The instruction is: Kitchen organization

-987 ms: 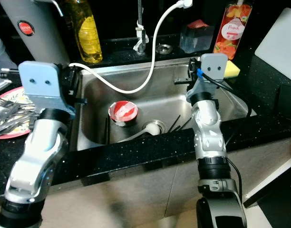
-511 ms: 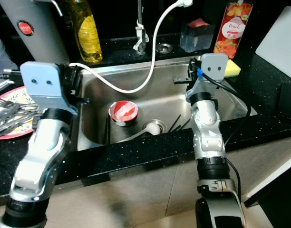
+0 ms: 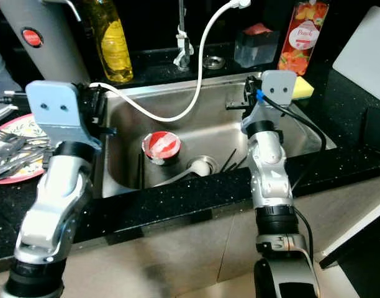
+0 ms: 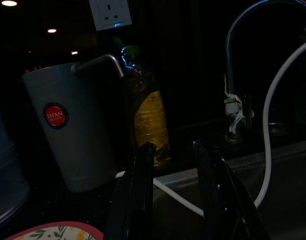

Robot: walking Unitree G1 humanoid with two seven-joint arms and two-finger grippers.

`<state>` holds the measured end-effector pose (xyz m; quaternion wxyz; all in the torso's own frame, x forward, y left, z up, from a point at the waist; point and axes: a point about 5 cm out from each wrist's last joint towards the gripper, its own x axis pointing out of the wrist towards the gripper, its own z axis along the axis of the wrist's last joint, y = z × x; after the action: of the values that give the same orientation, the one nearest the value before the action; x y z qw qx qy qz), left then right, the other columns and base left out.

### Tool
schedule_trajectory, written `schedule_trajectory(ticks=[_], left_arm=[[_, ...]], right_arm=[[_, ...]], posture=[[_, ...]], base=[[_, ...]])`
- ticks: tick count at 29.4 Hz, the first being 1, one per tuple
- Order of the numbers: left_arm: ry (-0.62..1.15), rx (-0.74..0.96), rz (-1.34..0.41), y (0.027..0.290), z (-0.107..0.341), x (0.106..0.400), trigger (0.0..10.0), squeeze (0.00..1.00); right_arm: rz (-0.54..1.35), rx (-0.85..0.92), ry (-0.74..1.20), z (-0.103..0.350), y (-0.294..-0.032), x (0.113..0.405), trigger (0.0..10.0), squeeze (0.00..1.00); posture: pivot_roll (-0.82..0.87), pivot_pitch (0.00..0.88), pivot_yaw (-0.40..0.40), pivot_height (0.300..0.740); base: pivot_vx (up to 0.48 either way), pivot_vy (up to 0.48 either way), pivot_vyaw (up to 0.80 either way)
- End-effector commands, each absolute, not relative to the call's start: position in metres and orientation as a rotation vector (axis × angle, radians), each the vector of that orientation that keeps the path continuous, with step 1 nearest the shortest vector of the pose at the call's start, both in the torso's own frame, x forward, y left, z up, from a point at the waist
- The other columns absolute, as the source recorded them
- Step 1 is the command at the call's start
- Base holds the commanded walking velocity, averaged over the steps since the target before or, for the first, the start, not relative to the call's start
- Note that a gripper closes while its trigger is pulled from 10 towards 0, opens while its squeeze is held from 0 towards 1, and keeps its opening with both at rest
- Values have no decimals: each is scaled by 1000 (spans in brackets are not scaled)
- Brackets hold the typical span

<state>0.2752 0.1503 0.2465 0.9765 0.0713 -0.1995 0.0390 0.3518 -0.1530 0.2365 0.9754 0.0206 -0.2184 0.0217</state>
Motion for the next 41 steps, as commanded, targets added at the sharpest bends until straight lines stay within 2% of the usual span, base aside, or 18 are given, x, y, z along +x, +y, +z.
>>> schedule_trajectory(ticks=[1,5,8,9,10,11,12,13,16,18,19,20,22,23,26,28,31,41], left_arm=[[-395,147,86,151,244,277,10000,0],[-392,151,86,151,243,277,10000,0],[-393,165,96,152,242,278,10000,0],[-395,176,108,154,242,278,10000,0],[-394,188,159,164,243,278,10000,0],[-394,188,159,164,243,278,10000,0],[-393,198,198,172,243,279,10000,0],[-393,198,198,172,243,279,10000,0],[-377,241,357,200,244,279,10000,0],[-364,246,423,211,243,278,10000,0],[-355,273,520,224,244,276,10000,0],[-355,273,520,224,244,276,10000,0],[-334,347,735,256,244,263,10000,0],[-334,347,735,256,244,263,10000,0],[-255,392,953,291,234,243,10000,0],[-255,392,953,291,234,243,10000,0],[-210,415,1040,307,227,232,10000,0],[-204,426,1033,301,224,235,10000,0]], right_arm=[[48,44,-441,239,-152,352,10000,0],[42,41,-441,239,-153,352,10000,0],[-41,17,-437,238,-171,354,10000,0],[-107,-11,-432,237,-188,354,10000,0],[-272,-73,-399,231,-232,353,10000,0],[-272,-73,-399,231,-232,353,10000,0],[-362,-103,-371,226,-256,349,10000,0],[-362,-103,-371,226,-256,349,10000,0],[-584,-141,-275,208,-316,332,10000,0],[-639,-154,-237,199,-331,325,10000,0],[-697,-173,-185,187,-346,315,10000,0],[-697,-173,-185,187,-346,315,10000,0],[-826,-201,-59,157,-376,288,10000,0],[-826,-201,-59,157,-376,288,10000,0],[-975,-246,49,133,-403,258,10000,0],[-975,-246,49,133,-403,258,10000,0],[-1072,-304,77,134,-422,242,10000,0],[-1161,-385,18,157,-444,229,10000,0]], posture=[[61,0,37,740],[60,0,37,740],[56,0,37,740],[52,0,37,740],[52,0,37,740],[52,0,37,740],[49,0,38,740],[49,0,38,740],[41,0,40,740],[41,0,40,740],[41,0,40,740],[41,0,40,740],[50,0,40,740],[50,0,40,740],[53,0,37,740],[53,0,37,740],[65,0,35,740],[56,0,44,740]], base=[[0,0,0],[0,0,0],[0,0,0],[0,0,0],[0,0,0],[0,0,0],[0,0,0],[0,0,0],[0,0,0],[0,0,0],[0,0,0],[0,0,0],[0,0,0],[0,0,0],[0,0,0],[0,0,0],[0,0,0],[0,0,0]])
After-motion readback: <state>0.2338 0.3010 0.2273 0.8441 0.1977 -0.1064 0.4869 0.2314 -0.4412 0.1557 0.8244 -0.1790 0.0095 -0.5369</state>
